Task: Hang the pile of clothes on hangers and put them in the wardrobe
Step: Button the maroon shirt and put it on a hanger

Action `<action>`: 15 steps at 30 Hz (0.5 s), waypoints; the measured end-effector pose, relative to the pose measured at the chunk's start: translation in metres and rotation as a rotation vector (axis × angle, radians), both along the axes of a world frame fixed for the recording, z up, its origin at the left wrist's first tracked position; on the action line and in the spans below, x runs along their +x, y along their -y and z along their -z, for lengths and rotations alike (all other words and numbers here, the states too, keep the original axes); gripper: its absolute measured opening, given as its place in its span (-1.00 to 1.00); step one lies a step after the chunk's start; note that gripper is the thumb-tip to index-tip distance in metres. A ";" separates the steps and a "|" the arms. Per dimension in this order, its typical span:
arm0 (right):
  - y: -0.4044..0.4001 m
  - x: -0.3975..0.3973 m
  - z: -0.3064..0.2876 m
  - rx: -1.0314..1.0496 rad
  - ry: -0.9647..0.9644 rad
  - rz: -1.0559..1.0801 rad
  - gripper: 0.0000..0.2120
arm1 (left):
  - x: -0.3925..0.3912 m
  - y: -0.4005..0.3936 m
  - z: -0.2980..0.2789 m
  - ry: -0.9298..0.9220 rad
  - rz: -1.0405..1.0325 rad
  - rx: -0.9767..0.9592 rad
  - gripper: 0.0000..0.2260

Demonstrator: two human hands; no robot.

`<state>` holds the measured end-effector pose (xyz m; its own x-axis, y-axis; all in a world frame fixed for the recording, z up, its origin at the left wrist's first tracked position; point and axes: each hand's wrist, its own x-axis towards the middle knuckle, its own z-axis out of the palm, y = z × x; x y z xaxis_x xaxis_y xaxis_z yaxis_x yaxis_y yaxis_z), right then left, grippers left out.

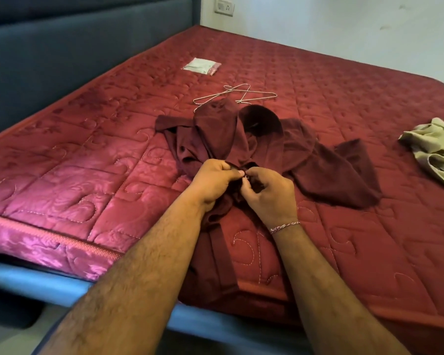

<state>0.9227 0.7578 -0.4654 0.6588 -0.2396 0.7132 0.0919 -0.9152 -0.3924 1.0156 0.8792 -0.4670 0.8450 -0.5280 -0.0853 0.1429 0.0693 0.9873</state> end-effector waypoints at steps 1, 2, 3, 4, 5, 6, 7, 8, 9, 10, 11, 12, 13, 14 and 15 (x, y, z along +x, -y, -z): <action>0.001 0.000 -0.001 0.030 0.003 0.001 -0.92 | -0.001 0.000 -0.001 0.012 0.022 -0.002 -0.87; 0.001 0.000 -0.001 0.059 0.019 0.006 -0.92 | -0.001 0.000 -0.001 0.019 0.045 -0.008 -0.86; 0.001 0.000 -0.001 0.088 0.043 0.013 -0.91 | -0.002 0.000 -0.001 0.022 0.071 -0.022 -0.86; 0.000 0.000 -0.001 0.124 0.065 0.017 -0.90 | -0.002 -0.001 -0.001 0.026 0.100 -0.040 -0.86; -0.001 0.000 -0.001 0.178 0.076 0.015 -0.90 | -0.003 -0.001 -0.002 0.028 0.128 -0.063 -0.86; -0.002 -0.001 -0.002 0.247 0.082 0.013 -0.90 | -0.005 -0.001 -0.003 0.033 0.146 -0.089 -0.86; -0.001 0.000 -0.002 0.318 0.087 0.009 -0.91 | -0.006 -0.001 -0.004 0.045 0.144 -0.112 -0.86; -0.001 0.000 -0.001 0.376 0.088 0.006 -0.91 | -0.009 0.000 -0.005 0.064 0.122 -0.123 -0.86; 0.000 0.000 -0.001 0.414 0.088 0.002 -0.90 | -0.011 0.001 -0.005 0.087 0.090 -0.119 -0.86; 0.001 0.000 -0.002 0.436 0.083 -0.005 -0.88 | -0.011 0.003 -0.006 0.108 0.059 -0.107 -0.85; 0.002 0.000 -0.002 0.451 0.074 -0.022 -0.86 | -0.012 0.004 -0.006 0.126 0.030 -0.096 -0.81; 0.003 0.000 -0.003 0.464 0.057 -0.047 -0.85 | -0.012 0.005 -0.007 0.137 -0.005 -0.087 -0.74; 0.002 -0.001 -0.003 0.473 0.033 -0.077 -0.84 | -0.011 0.006 -0.007 0.145 -0.044 -0.078 -0.67; 0.001 -0.002 -0.004 0.478 0.004 -0.108 -0.83 | -0.010 0.006 -0.007 0.156 -0.079 -0.070 -0.64; 0.001 -0.002 -0.004 0.492 -0.023 -0.141 -0.79 | -0.009 0.006 -0.007 0.172 -0.100 -0.070 -0.63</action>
